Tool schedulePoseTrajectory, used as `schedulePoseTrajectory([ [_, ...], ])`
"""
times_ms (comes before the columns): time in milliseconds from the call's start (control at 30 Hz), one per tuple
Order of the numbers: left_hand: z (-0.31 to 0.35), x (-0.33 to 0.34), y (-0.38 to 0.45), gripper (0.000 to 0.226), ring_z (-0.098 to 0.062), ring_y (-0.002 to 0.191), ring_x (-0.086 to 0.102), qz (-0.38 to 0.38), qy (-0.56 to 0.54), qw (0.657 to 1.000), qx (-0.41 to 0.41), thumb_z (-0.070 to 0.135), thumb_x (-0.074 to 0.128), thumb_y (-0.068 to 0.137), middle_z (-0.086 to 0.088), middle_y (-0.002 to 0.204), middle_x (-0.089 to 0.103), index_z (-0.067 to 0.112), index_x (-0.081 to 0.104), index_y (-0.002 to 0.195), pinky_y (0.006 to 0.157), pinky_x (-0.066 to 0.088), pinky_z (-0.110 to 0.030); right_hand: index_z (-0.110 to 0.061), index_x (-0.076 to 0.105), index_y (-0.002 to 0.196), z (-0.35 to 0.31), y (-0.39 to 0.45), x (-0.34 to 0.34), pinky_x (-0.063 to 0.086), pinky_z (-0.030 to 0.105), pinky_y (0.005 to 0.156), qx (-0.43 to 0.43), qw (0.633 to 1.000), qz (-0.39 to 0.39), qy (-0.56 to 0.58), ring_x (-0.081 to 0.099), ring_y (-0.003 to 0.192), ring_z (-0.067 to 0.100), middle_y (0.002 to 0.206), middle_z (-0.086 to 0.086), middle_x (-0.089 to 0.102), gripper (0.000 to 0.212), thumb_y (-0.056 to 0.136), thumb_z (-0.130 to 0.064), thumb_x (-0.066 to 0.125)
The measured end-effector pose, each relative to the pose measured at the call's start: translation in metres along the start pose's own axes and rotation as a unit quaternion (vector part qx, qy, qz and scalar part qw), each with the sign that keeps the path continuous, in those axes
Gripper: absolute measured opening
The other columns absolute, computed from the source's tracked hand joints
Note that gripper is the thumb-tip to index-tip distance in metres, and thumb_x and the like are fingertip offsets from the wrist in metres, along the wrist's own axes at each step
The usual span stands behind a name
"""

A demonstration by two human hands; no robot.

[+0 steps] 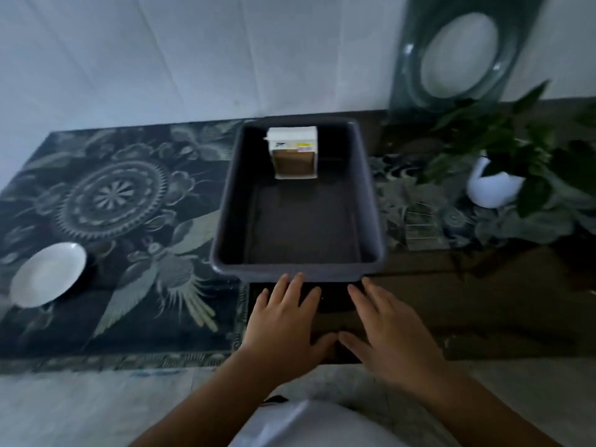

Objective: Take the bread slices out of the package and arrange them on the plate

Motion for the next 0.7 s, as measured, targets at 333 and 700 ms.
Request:
schedulePoseTrajectory([
  [333, -0.035, -0.005, -0.007, 0.079, -0.032, 0.145, 0.019, 0.032, -0.001, 0.997, -0.065, 0.073, 0.033, 0.078, -0.010, 0.157, 0.027, 0.030, 0.024, 0.144, 0.113, 0.022, -0.053, -0.024, 0.012, 0.156, -0.036, 0.033, -0.006, 0.029, 0.047, 0.117, -0.087, 0.996, 0.004, -0.016, 0.018, 0.150, 0.028, 0.167, 0.009, 0.010, 0.083, 0.091, -0.070, 0.036],
  [700, -0.068, -0.008, 0.039, 0.081, -0.031, 0.146, 0.013, 0.016, 0.000, 1.000, -0.001, 0.073, 0.031, 0.079, -0.010, 0.160, 0.020, 0.030, 0.019, 0.146, 0.113, 0.021, -0.053, -0.024, 0.013, 0.156, -0.043, 0.071, -0.013, 0.030, 0.044, 0.116, -0.025, 0.999, 0.019, -0.029, 0.019, 0.150, 0.028, 0.167, 0.009, 0.011, 0.082, 0.092, -0.070, 0.034],
])
Point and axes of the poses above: each hand's wrist, its own y-axis towards the middle knuckle, its own x-axis out of the palm, z = x × y, the point moved 8 cm from there along y, towards the middle knuckle
